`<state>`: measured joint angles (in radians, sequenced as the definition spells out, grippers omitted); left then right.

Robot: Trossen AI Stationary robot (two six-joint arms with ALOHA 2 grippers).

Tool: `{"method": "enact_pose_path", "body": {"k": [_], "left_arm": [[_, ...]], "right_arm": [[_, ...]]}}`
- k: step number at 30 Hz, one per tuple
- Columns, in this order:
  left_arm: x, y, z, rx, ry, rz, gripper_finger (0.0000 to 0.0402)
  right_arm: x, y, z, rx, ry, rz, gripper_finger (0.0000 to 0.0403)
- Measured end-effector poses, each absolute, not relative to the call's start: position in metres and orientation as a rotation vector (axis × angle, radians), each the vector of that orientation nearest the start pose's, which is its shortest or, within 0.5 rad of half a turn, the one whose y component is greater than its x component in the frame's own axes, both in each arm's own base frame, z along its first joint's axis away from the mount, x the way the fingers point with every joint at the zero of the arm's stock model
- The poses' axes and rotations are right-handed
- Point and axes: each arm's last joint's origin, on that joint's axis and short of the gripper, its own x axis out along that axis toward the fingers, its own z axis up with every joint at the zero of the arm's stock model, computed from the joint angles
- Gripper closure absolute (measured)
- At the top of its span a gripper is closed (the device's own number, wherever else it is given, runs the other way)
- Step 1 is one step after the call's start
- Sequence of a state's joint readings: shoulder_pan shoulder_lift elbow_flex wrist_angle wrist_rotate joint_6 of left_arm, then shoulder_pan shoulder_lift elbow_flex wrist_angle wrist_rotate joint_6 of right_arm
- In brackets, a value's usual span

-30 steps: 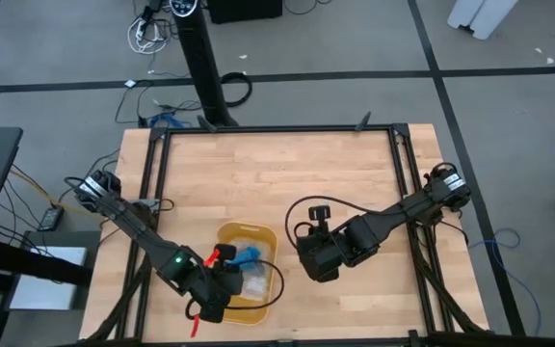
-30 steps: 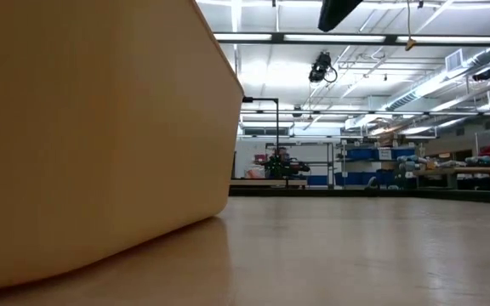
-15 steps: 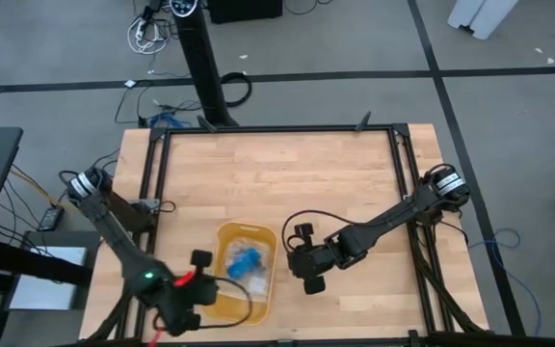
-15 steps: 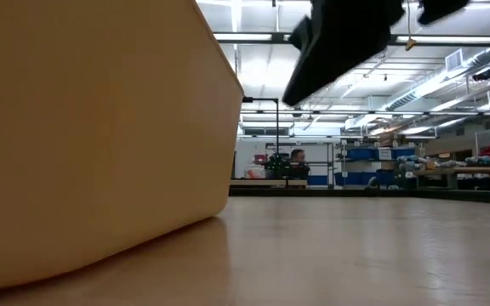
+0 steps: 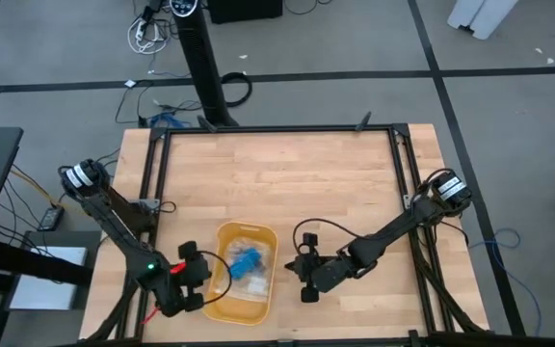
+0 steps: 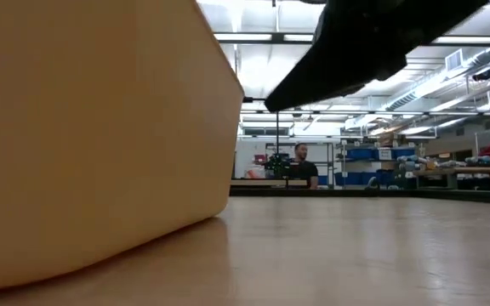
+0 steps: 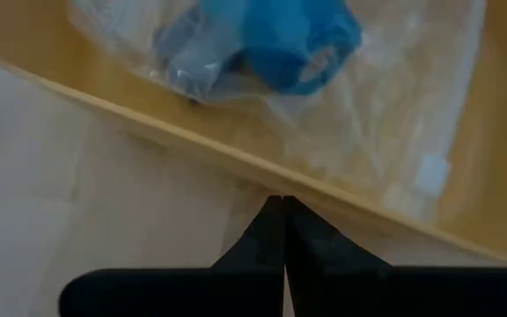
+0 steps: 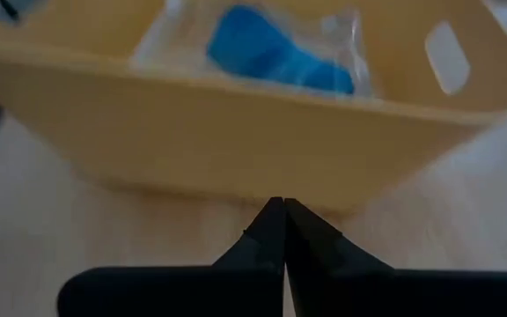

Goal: Roll bandage
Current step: Move the yellow bin to the middle center of the table

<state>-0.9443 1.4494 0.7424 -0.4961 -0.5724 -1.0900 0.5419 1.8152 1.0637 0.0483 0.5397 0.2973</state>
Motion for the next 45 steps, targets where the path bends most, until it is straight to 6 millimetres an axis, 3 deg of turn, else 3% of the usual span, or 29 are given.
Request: {"method": "enact_pose_path", "body": {"k": [8,16,20,28,35,40,45], "left_arm": [[0.175,-0.172,0.146,-0.208,0.717,0.175,0.04],[0.196,-0.146,0.138,-0.156,0.628,0.192,0.04],[0.2,-0.134,0.134,-0.143,0.578,0.221,0.04],[0.209,-0.116,0.132,-0.11,0.506,0.273,0.04],[0.217,-0.101,0.132,-0.029,0.513,0.302,0.04],[0.217,-0.098,0.139,0.004,0.528,0.23,0.04],[0.212,-0.096,0.165,0.049,0.45,0.127,0.04]], "right_arm": [[0.328,0.169,0.165,-0.006,0.475,-0.102,0.0402],[0.328,0.158,0.163,-0.085,0.502,-0.173,0.0402],[0.323,0.143,0.163,-0.156,0.576,-0.286,0.0402],[0.308,0.113,0.183,-0.228,0.689,-0.398,0.0403],[0.279,0.096,0.212,-0.32,0.746,-0.504,0.0403],[0.252,0.089,0.226,-0.371,0.795,-0.538,0.0403],[0.232,0.08,0.221,-0.331,0.7,-0.327,0.0403]]}}
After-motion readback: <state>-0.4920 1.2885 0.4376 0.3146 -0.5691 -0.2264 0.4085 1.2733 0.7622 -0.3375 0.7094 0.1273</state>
